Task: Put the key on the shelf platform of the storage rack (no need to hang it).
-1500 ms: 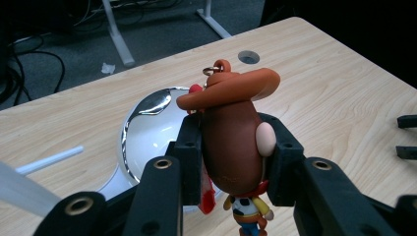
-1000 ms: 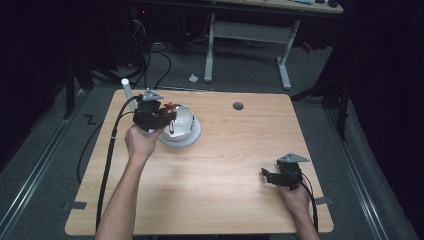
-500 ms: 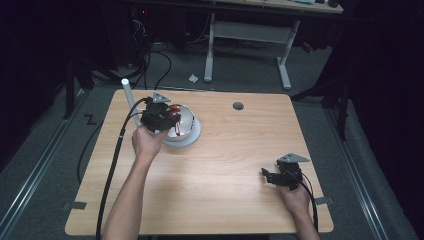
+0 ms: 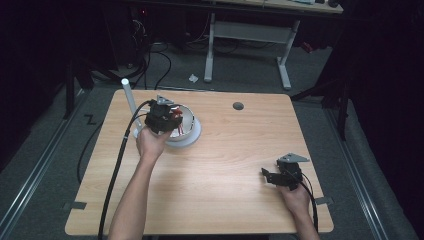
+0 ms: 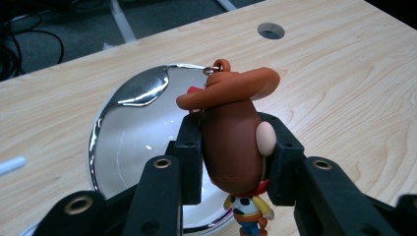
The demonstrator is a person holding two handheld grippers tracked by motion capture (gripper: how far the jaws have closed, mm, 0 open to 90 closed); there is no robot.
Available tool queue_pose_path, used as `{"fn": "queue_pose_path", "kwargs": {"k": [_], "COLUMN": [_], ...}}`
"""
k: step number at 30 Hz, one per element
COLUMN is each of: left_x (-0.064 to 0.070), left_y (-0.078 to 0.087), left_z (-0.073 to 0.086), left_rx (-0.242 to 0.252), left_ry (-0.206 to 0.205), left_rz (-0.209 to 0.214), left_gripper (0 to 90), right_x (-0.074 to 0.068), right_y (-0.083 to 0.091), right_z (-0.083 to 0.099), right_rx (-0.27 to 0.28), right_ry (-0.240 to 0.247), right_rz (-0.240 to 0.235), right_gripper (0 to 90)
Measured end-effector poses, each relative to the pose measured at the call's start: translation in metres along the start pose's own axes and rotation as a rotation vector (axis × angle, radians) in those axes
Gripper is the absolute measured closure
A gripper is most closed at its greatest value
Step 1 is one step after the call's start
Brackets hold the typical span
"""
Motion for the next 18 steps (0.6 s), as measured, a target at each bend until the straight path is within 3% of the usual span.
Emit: {"fn": "queue_pose_path", "kwargs": {"k": [18], "left_x": [-0.007], "left_y": [-0.024], "left_z": [0.01], "left_rx": [-0.041], "left_ry": [0.02], "left_rz": [-0.033], "left_gripper": [65.1], "right_x": [0.0], "right_y": [0.0], "right_z": [0.0], "right_rx": [0.0], "right_ry": [0.0], "right_rz": [0.0], "right_gripper": [25.7]}}
Point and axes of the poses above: each handheld gripper's, and its own axes: y roughly backward along the jaws, z roughly out of its underside, x roughly to its right, the point moved 3 cm from there along -y, roughly forward along the jaws, and after that the axes turned 11 degrees about y, right-handed, at the moved point
